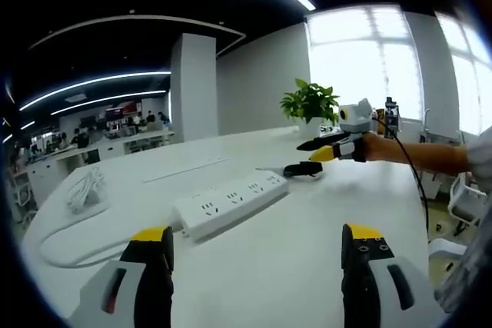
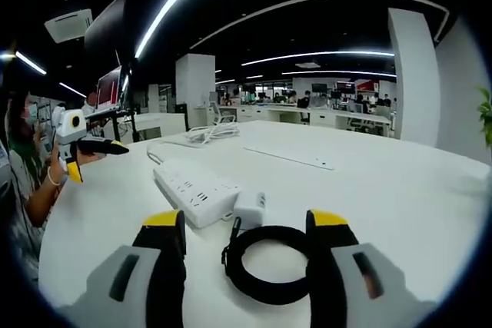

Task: Straighten the power strip on the desk, plug the charger into it

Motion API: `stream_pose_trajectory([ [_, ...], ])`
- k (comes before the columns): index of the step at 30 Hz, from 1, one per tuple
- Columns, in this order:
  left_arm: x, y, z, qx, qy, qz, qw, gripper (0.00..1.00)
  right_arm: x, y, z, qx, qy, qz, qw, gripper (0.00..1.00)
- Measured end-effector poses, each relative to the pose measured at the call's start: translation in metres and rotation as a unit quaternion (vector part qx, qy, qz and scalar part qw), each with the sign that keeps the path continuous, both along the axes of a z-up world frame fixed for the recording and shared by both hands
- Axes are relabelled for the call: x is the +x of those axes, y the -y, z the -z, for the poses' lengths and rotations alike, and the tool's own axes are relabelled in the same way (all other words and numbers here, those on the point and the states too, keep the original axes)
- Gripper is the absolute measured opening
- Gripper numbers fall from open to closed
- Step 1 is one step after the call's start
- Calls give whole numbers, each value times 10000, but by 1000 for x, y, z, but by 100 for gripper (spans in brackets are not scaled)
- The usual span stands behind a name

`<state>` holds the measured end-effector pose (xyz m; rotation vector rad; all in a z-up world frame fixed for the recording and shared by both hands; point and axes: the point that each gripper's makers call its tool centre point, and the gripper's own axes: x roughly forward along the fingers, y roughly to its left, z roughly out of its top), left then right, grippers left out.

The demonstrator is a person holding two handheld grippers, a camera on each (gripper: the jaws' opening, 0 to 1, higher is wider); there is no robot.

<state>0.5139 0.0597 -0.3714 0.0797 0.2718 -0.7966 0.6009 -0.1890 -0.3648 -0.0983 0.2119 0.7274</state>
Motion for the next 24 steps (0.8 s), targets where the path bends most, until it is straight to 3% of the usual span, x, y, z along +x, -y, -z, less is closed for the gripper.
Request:
stream_pose_trajectory([
  [10, -2, -2, 3, 9, -39, -10, 10000, 91, -5, -2, 6, -405, -68, -311, 9987, 43],
  [18, -3, -1, 1, -26, -26, -11, 10000, 91, -9, 5, 14, -681, -346, -540, 9956, 38],
  [24, -3, 0, 0, -5, -26, 15, 10000, 91, -18, 5, 21, -1044, -524, -881, 9892, 35],
])
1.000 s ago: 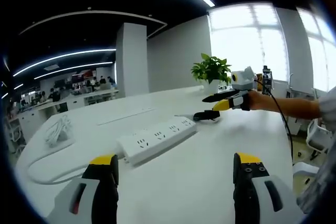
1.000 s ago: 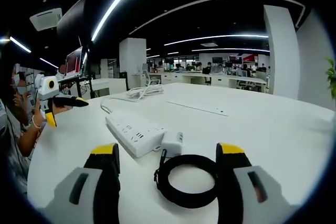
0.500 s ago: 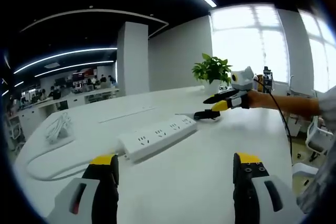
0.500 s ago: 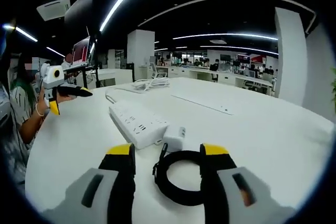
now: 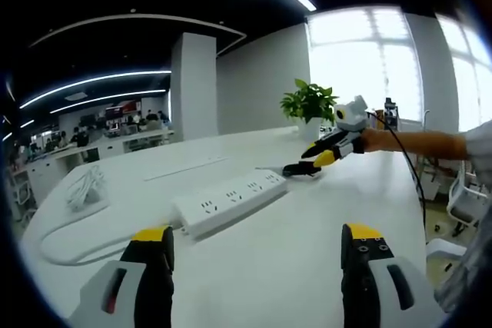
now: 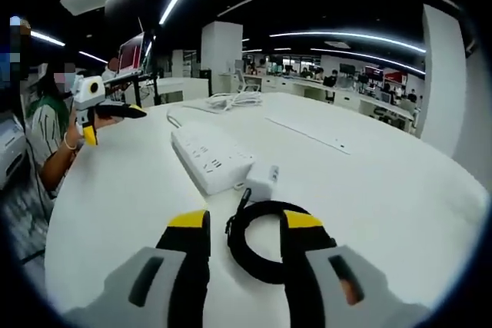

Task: Straighten the power strip on the desk, plug the charger into it

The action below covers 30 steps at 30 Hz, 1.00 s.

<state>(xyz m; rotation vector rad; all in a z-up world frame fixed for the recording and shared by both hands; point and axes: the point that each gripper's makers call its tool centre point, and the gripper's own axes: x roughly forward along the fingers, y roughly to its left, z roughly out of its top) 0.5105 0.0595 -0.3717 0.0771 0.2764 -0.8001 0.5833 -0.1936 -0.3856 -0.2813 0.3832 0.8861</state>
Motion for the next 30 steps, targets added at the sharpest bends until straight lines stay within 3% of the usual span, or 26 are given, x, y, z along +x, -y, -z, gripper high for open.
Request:
stream_pose_trajectory([
  [14, -2, 3, 3, 46, -42, 52, 10000, 91, -4, 0, 14, -1131, -285, -451, 9922, 30],
  [23, -4, 4, 3, 50, -44, 99, 9999, 91, -6, 6, 27, -1875, -615, -618, 9784, 30],
  [30, -6, 7, 4, 88, -38, 163, 9998, 91, -4, 8, 32, -2199, -758, -699, 9701, 26],
])
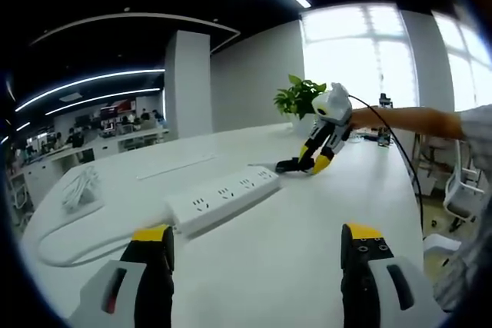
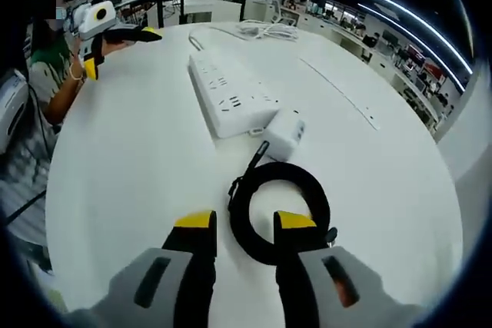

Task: Straighten the power strip on the desk, plug the charger into it

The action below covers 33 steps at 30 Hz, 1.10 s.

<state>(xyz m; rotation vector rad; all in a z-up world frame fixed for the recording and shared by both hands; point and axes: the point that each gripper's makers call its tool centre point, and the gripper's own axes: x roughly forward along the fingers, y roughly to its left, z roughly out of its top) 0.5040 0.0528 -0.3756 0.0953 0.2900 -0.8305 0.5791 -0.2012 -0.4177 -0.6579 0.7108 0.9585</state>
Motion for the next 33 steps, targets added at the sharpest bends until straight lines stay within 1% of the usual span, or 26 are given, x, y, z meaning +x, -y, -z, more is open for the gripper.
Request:
stream_pose_trajectory([
  [2, -1, 0, 1, -7, -11, 0, 10000, 91, 1, 0, 1, -73, -6, -65, 10000, 25],
  [6, -2, -1, 2, -1, -24, -7, 10000, 91, 3, 2, 4, -105, -142, -74, 9998, 22],
  [12, -2, -2, 3, 8, -40, -12, 10000, 91, 3, 2, 7, -224, -173, -176, 9994, 19],
  [15, -3, -2, 2, 6, -25, 1, 10000, 91, 0, 0, 7, -261, -123, -275, 9992, 18],
  [20, -3, -2, 3, -15, -43, -7, 10000, 91, -3, -2, 8, -199, -92, -314, 9993, 16],
  [26, -3, -3, 4, -38, -64, 4, 10000, 90, -10, -9, 9, -130, -180, -477, 9986, 10],
  [28, -4, -3, 5, -44, -85, 11, 10000, 90, -10, -13, 8, -37, -177, -479, 9987, 9],
  [31, -5, -5, 6, -8, -93, 7, 10000, 90, -11, -21, 4, 409, -290, -341, 9982, 8],
  [33, -5, -7, 5, 14, -77, -11, 10000, 90, -9, -26, -1, 752, -263, -294, 9964, 8],
])
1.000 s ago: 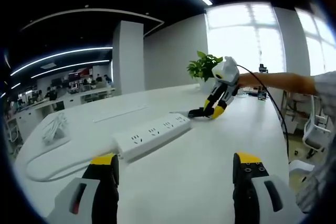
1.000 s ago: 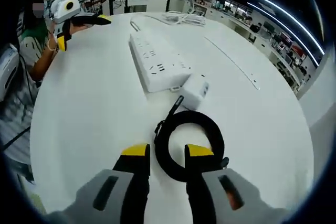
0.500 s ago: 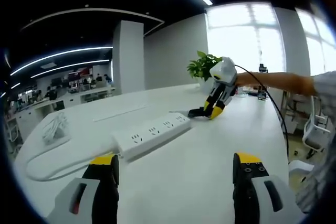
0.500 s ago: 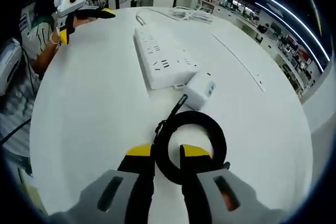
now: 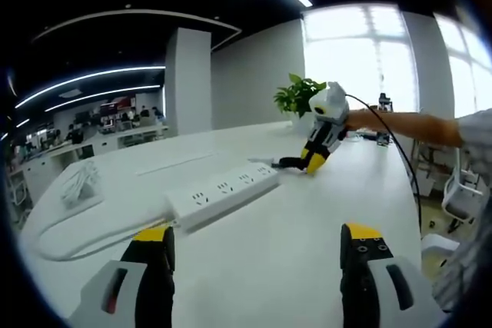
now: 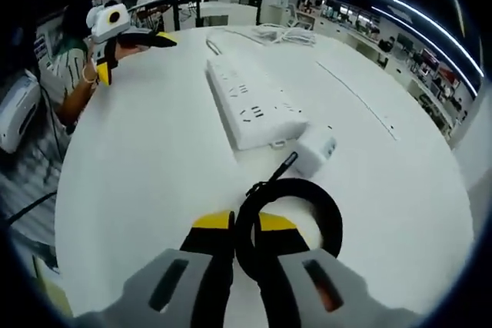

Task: Straighten the power strip on the desk, plug the charger into it

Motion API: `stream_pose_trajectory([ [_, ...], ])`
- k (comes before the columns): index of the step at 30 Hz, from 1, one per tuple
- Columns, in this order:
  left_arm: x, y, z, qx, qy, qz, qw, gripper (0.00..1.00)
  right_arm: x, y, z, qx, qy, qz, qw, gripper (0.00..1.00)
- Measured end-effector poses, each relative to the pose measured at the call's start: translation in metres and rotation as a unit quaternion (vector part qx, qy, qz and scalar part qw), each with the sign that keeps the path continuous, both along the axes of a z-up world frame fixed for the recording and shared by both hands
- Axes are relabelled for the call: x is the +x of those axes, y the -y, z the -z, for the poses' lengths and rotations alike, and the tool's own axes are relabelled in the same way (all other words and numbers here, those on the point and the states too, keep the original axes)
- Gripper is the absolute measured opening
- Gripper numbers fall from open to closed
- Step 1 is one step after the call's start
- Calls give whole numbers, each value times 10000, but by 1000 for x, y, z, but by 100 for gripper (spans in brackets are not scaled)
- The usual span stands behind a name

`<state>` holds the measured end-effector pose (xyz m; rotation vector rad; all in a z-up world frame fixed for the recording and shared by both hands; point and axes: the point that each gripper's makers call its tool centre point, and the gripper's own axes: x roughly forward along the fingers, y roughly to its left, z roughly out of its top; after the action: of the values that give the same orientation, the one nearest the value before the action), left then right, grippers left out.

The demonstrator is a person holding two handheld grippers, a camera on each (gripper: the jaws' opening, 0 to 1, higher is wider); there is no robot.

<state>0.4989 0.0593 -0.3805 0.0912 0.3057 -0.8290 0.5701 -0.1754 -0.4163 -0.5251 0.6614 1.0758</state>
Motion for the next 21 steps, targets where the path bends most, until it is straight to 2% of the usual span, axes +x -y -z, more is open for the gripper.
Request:
stream_pose_trajectory([
  [4, 0, -2, -3, -18, 24, -21, 10000, 90, 2, -8, -15, 826, -47, 252, 9962, 8],
  [7, 0, -2, -4, -38, 31, -25, 10000, 90, 1, -15, -32, 1727, -120, 418, 9840, 8],
  [9, 0, -1, -4, -50, 22, -18, 10000, 90, 5, -14, -42, 2186, -136, 589, 9739, 8],
  [13, -1, 0, -2, -41, 0, 8, 10000, 90, 5, -13, -57, 2736, 98, 713, 9591, 8],
  [17, 1, 0, -1, -56, -28, 1, 10000, 90, 4, -16, -70, 3009, 521, 772, 9491, 8],
  [18, 1, 0, -1, -58, -35, -1, 10000, 90, 3, -16, -71, 3033, 502, 823, 9480, 8],
  [21, 2, 0, -2, -66, -31, -6, 10000, 90, 5, -18, -80, 3266, 638, 935, 9384, 8],
])
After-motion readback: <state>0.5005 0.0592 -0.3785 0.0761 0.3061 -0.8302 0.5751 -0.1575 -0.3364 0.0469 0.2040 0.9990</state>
